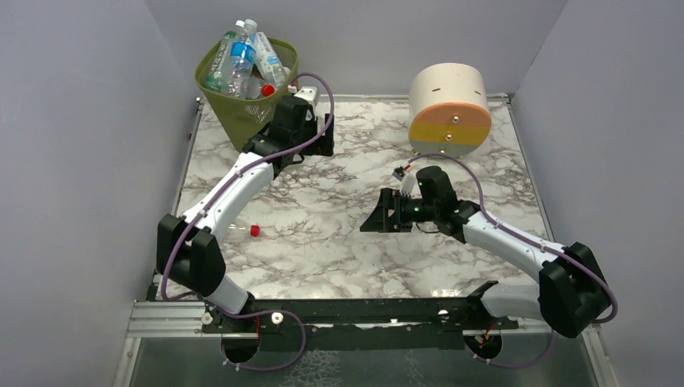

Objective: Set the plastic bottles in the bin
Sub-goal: Pick up the plastic bottle at the center of the board.

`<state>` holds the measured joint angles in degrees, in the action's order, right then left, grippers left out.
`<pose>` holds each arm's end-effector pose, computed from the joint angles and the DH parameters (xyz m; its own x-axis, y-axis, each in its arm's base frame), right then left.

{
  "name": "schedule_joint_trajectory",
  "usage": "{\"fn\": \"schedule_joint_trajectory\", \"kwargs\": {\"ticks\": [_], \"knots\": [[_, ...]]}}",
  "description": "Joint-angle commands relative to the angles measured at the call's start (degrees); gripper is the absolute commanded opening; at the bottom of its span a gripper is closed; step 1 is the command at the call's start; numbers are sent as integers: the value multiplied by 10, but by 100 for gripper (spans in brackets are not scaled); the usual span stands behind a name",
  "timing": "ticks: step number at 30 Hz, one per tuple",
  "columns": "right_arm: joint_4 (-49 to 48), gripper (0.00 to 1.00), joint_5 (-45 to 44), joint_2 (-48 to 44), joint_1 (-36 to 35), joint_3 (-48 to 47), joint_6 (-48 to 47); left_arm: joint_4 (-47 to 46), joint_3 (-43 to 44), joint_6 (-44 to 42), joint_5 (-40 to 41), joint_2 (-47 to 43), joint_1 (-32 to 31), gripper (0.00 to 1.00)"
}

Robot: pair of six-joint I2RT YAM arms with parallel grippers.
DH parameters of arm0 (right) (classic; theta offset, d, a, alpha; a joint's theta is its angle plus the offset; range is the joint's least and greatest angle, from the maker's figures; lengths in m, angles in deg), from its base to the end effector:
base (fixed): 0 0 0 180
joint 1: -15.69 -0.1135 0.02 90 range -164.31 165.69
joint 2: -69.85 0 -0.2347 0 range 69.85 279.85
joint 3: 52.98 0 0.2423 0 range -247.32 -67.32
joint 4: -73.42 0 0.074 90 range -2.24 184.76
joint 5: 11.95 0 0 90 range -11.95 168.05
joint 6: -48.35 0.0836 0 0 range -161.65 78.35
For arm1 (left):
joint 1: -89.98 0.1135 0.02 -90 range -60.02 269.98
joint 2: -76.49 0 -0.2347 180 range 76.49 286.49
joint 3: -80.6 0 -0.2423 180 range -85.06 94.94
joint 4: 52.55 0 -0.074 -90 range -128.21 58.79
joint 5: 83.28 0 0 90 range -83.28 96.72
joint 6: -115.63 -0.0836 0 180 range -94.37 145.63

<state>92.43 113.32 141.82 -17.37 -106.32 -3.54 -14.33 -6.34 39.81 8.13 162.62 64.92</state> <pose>0.2164 0.1984 0.1724 -0.9141 0.0062 -0.4054 -0.3361 0.5477 0.7662 0.3445 -0.1588 0.2951 -0.5552 -0.0107 -0.8316 0.2768 0.9405 -0.1969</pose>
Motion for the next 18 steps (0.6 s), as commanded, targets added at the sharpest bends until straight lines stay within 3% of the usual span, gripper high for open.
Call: {"fn": "schedule_joint_trajectory", "kwargs": {"ticks": [1,18], "knots": [[16,95,5,-18,-2,-14,-5,-31,2,-14,101,43,-3,99],[24,95,2,-19,-3,-3,-10,-51,116,-102,219,256,-5,99]]}}
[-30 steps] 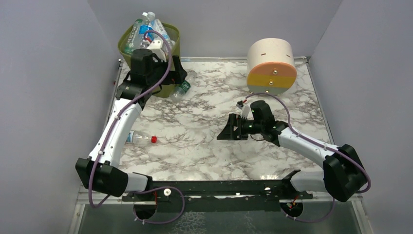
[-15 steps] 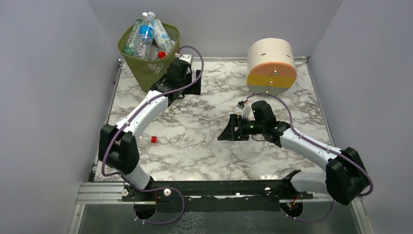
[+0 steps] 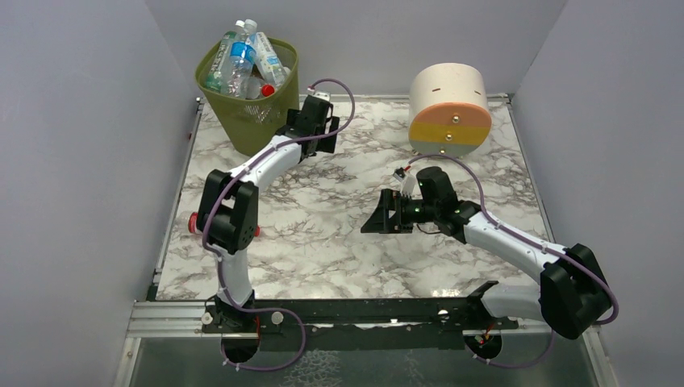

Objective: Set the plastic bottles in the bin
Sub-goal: Pick up the plastic bottle at the center of the board.

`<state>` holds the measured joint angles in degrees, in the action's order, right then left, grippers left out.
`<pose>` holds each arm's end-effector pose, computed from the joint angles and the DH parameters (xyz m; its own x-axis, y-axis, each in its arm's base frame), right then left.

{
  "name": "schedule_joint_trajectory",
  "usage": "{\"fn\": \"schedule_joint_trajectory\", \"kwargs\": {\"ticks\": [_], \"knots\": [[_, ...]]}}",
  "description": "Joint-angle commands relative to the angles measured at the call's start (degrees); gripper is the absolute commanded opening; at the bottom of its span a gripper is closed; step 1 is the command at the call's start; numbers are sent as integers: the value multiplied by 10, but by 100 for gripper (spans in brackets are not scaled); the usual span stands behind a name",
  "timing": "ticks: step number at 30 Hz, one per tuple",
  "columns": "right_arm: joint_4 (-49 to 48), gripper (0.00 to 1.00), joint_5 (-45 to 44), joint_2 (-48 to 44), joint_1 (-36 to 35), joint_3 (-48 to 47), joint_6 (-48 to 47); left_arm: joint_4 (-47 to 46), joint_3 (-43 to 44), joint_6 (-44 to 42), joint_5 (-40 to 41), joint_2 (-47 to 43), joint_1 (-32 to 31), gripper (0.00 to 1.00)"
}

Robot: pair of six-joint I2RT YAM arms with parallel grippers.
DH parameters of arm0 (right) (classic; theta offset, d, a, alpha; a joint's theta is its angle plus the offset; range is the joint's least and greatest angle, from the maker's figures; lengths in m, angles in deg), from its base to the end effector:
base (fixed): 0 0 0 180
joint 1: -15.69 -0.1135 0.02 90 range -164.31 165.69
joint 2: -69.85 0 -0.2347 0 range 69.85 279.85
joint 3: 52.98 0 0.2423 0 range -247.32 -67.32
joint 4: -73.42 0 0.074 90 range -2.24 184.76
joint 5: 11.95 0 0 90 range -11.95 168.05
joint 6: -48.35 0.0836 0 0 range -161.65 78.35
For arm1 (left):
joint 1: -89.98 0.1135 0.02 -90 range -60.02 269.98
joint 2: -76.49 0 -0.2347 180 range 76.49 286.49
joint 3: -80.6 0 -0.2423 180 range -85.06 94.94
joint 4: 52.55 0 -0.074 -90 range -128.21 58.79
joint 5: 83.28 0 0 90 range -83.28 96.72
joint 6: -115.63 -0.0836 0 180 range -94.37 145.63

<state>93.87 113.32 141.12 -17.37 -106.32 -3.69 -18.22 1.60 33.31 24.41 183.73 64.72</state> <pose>0.2139 0.1968 0.1729 -0.9176 0.0020 -0.3975 -0.3302 0.5531 0.7649 0.4152 -0.1678 0.2114 -0.6093 0.1467 -0.7792 0.1174 0.9886 0.0943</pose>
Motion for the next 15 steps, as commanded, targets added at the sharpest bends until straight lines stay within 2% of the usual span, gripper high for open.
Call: {"fn": "schedule_joint_trajectory", "kwargs": {"ticks": [1,15], "knots": [[11,95,0,-12,-3,-3,-9,-12,43,-42,64,56,-3,99],[30,95,-2,-10,-3,-15,-9,3,121,-89,138,167,-3,99]]}}
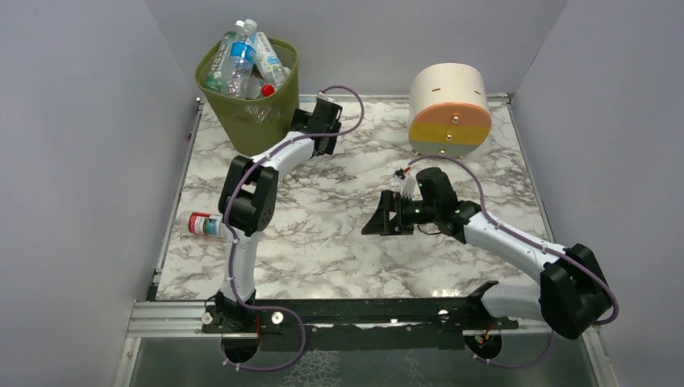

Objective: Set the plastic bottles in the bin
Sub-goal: Pick up the plastic bottle at the center of the board.

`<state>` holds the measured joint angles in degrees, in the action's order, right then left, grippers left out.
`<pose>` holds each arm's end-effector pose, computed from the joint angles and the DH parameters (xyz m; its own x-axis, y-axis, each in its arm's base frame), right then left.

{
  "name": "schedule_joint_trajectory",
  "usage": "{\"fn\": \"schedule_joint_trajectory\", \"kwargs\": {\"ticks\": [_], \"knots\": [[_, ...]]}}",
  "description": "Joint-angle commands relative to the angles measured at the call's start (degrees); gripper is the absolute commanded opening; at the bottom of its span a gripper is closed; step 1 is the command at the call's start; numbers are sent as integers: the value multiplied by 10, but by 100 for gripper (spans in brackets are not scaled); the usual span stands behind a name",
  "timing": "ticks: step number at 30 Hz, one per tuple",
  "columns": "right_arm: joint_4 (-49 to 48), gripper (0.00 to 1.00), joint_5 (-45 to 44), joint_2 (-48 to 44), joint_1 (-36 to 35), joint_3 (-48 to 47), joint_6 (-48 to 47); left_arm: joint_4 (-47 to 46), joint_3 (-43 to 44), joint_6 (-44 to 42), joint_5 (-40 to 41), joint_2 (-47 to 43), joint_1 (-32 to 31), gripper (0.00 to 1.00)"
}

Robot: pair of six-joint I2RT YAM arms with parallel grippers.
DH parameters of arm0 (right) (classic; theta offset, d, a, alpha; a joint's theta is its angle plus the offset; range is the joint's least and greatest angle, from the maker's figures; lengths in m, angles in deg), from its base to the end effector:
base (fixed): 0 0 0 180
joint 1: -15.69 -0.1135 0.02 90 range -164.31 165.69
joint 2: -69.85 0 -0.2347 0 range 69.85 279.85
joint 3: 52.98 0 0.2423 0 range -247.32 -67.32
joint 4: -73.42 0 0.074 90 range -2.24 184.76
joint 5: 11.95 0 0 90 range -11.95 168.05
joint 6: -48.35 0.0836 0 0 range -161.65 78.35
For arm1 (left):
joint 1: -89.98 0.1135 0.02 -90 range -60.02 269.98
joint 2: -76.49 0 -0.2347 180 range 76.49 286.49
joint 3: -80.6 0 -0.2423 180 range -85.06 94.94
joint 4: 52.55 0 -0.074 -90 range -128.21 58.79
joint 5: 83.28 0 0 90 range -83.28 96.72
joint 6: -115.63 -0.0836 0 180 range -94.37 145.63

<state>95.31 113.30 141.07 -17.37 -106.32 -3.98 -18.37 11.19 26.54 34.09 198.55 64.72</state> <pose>0.2120 0.1956 0.1703 -0.9238 -0.0058 -0.3828 -0.3193 0.5635 0.7620 0.4556 -0.1725 0.1582 -0.6480 0.2902 -0.7042 0.0780 0.9450 0.3176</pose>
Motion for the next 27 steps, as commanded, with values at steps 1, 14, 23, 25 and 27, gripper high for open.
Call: {"fn": "schedule_joint_trajectory", "kwargs": {"ticks": [1,14,23,25,27], "knots": [[16,95,-3,-10,-2,-14,-5,6,27,-23,44,24,-2,99],[26,95,-8,-8,-3,-19,-4,32,25,-18,19,43,4,99],[27,95,-8,1,-3,-25,-4,56,10,-3,-11,47,8,98],[26,95,-7,6,-3,-30,-5,55,-1,6,-23,39,8,98],[22,95,-7,10,-3,-31,-6,55,-13,14,-27,32,8,97]]}}
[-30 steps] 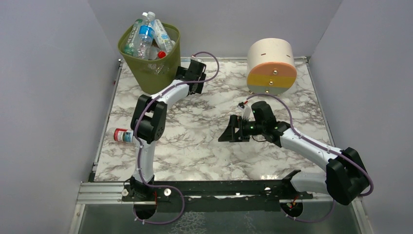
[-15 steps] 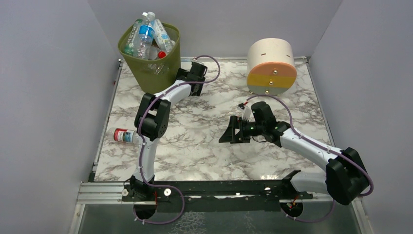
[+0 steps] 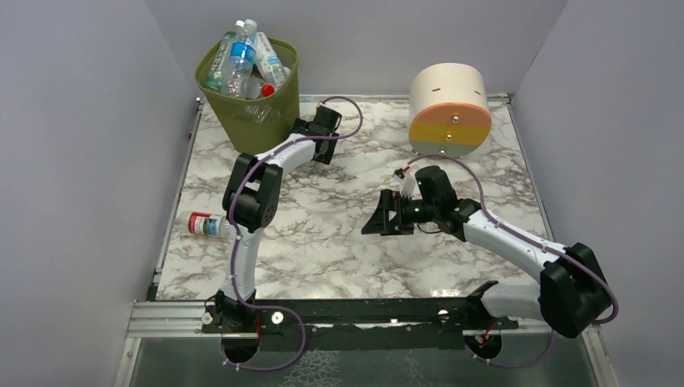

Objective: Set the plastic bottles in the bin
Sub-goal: Pick up the plastic bottle at the center of the board.

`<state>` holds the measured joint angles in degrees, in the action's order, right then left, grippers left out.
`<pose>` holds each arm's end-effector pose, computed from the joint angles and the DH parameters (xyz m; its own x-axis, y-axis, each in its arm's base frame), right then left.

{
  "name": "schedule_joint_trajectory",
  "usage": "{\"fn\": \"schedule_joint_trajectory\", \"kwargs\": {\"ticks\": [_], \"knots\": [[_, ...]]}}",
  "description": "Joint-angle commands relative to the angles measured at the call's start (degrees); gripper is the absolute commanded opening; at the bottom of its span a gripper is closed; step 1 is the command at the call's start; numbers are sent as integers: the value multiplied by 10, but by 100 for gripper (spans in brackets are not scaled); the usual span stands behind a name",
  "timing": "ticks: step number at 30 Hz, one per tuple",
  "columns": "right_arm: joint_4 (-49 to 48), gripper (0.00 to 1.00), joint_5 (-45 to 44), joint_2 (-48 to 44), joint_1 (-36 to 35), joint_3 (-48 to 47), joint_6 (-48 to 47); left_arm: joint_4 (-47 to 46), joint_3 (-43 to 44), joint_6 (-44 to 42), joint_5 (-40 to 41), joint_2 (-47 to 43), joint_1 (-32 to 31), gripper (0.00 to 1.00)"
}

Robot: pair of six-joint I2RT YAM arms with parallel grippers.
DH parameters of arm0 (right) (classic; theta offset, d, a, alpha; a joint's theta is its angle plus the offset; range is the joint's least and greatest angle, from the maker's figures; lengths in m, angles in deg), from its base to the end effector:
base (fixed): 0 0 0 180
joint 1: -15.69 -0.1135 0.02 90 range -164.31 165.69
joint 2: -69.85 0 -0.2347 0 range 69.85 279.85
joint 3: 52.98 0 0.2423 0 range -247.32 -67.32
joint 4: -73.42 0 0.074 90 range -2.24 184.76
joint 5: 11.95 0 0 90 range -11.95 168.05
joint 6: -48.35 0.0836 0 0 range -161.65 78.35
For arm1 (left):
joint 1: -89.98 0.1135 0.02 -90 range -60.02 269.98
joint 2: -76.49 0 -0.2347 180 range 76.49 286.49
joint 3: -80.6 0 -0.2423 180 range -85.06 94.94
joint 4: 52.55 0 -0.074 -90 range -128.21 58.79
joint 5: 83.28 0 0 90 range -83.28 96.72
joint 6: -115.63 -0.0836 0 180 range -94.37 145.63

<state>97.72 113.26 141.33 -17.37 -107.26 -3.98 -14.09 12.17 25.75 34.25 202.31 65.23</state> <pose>0.2113 0.1950 0.1701 -0.9331 -0.0116 -0.3594 -0.2999 0.5765 0.7601 0.4539 -0.1667 0.1263 -0.7227 0.3311 -0.6066 0.1154 0.9232 0.3665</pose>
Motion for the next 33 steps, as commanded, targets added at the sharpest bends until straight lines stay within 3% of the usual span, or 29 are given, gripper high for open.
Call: {"fn": "schedule_joint_trajectory", "kwargs": {"ticks": [1,14,26,33], "knots": [[-3,94,-5,9,-3,-22,-5,12,-27,24,-29,-7,3,96],[-20,94,7,8,-3,-10,-2,12,-77,48,-32,-47,-13,67],[-3,94,3,-22,-3,-6,-6,16,-122,81,-110,-181,-39,65],[-1,94,0,-53,-3,10,1,69,-71,78,-128,-247,-50,65]]}}
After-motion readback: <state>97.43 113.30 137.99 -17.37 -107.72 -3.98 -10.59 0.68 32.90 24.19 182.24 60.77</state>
